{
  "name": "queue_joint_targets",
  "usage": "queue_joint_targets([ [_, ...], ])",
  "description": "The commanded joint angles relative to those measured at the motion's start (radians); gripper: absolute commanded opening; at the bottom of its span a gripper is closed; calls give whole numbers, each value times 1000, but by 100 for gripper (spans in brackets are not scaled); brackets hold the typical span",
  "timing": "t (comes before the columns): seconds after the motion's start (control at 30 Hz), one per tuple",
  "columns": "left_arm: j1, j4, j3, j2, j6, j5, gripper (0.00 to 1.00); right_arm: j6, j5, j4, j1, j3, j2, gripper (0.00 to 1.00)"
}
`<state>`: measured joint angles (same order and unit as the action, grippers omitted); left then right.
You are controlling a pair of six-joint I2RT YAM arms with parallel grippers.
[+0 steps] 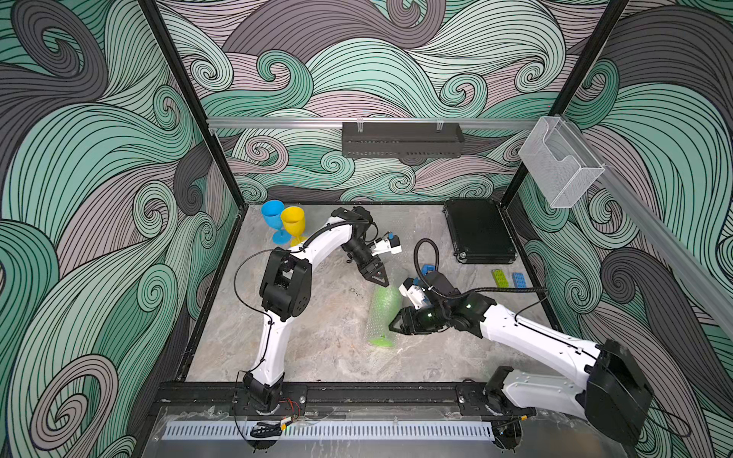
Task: Wrap wine glasses in bubble wrap
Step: Adjust the bubble wrap at the center of the board.
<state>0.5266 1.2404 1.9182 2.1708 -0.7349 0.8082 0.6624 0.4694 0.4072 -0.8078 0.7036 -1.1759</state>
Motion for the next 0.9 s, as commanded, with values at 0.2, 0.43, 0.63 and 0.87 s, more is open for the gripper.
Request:
queue_joint_targets([
  [0.2,21,117,201,152,-91,26,55,-52,-89,-6,-120,-100,87,30],
  [0.43,26,209,248,226,-137,-4,55,-66,-153,19,-121,-70,23,54],
  [0.63,32,250,247,250,-136,5,56,-69,-168,30,-147,-35,-66,68],
  [0.87,36,234,201,250,-121,-11,51,-80,-207,73,-174,25,-167,71],
])
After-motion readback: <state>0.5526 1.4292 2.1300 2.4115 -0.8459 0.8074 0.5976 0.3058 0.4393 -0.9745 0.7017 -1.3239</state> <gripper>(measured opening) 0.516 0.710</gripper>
